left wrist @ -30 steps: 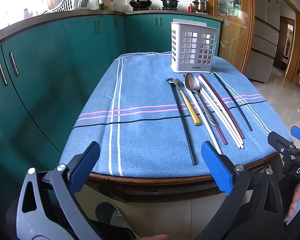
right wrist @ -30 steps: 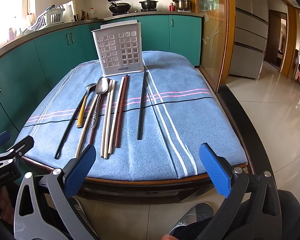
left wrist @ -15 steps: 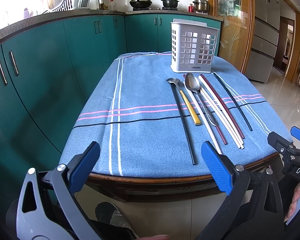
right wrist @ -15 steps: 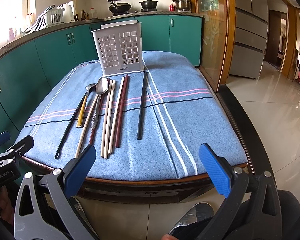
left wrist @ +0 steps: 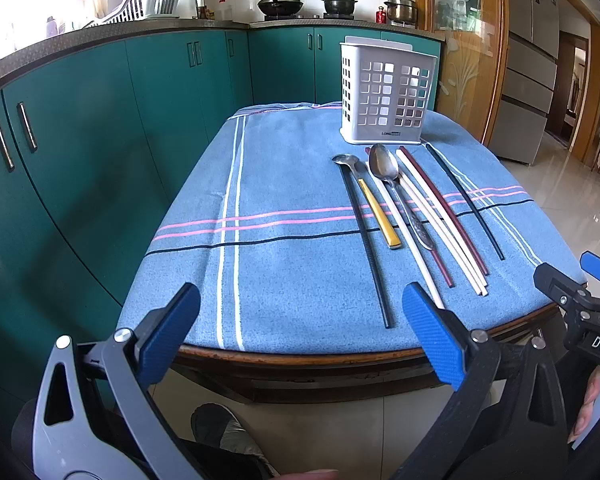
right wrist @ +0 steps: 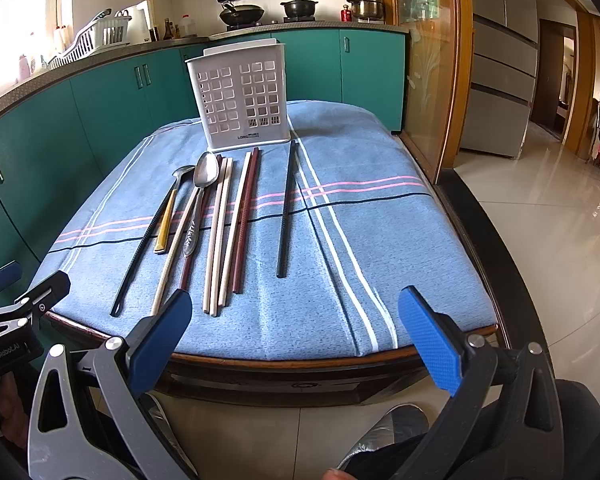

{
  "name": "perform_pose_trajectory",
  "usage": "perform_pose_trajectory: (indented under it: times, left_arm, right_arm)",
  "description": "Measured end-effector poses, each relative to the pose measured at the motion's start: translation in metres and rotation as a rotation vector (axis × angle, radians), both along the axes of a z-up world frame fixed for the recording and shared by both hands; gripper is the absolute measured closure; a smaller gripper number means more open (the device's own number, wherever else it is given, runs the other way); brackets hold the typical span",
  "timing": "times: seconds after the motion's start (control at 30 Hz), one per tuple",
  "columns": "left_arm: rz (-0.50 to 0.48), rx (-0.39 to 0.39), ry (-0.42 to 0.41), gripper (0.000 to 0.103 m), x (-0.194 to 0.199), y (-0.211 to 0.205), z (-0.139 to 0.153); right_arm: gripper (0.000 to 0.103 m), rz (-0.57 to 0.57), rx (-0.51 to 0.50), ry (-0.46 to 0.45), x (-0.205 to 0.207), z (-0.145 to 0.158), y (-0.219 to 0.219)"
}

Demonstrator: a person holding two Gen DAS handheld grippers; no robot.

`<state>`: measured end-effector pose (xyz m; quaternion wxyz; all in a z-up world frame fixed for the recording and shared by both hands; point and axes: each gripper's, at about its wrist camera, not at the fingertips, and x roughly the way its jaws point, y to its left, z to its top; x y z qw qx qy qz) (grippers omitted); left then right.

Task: Organize utensils

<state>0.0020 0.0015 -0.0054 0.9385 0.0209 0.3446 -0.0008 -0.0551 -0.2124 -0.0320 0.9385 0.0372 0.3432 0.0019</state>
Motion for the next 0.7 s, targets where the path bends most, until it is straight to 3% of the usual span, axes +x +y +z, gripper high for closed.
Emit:
perform_pose_trajectory:
  times: [0.3, 0.53, 0.7]
  left_arm:
    - [-0.052, 0.006, 0.039, 0.003, 0.002, -0.007, -0.004]
    - [-0.072, -0.011, 0.011, 0.003, -0.007, -0.006, 0.003]
    - [-0.043, -0.035, -0.037, 0.003, -0.001, 0.007, 0.014]
  right_arm:
    - [0.003, -0.011, 0.003, -0.033, -0.005, 0.005, -0.002]
    - [0.003, 0.035, 0.0, -0.032, -0.003, 0.012, 0.002]
    - [0.003, 0.053, -0.035, -0.146, -0.009, 0.039, 0.003]
